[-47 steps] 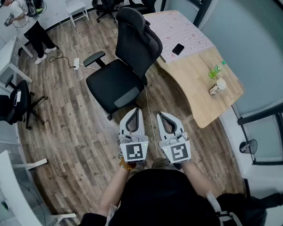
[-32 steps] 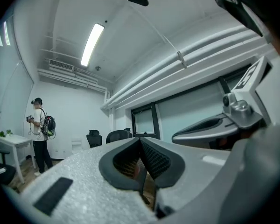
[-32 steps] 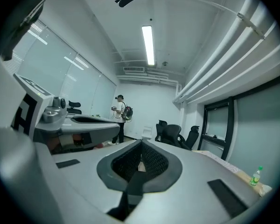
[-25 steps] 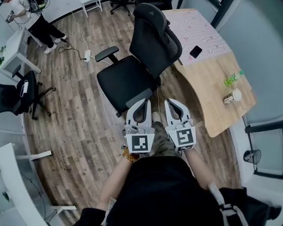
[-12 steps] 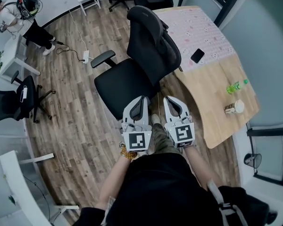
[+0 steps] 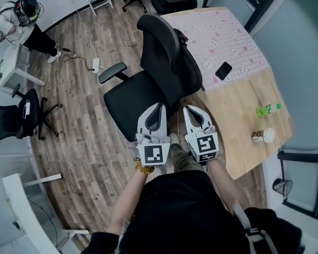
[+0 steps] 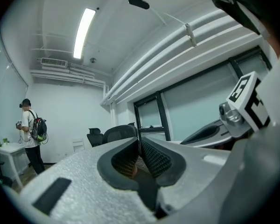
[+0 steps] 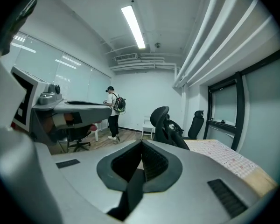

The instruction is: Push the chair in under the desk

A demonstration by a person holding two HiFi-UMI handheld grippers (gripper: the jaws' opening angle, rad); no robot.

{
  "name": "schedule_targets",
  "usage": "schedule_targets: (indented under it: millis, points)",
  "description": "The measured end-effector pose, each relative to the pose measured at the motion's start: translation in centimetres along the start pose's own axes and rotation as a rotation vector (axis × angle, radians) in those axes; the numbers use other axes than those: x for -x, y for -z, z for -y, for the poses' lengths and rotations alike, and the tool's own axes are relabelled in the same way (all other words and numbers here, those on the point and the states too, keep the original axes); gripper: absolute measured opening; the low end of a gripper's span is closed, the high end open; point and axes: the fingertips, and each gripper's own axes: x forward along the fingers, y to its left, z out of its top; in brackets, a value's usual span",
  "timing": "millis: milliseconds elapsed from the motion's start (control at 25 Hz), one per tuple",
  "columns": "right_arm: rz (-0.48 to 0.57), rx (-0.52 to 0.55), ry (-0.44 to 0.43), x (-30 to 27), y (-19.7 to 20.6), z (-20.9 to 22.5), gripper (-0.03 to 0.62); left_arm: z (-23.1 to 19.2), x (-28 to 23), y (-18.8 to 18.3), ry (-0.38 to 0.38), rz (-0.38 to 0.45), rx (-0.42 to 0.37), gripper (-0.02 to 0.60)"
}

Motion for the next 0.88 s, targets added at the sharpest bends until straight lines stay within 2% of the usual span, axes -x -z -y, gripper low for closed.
schedule_targets:
  millis: [640,880]
  points:
    - [-0.065,0.030,-0.056,-7.7,0.7,8.6,0.002,-1.8,-13.5,2.0,-0.027,-0.054,0.024,0.078]
    - [-0.093,0.061,-0.047,-10.1,1.3,11.7,0.031,-2.0,-16.9,3.3,-0.042,-0.088,0.042,0.107]
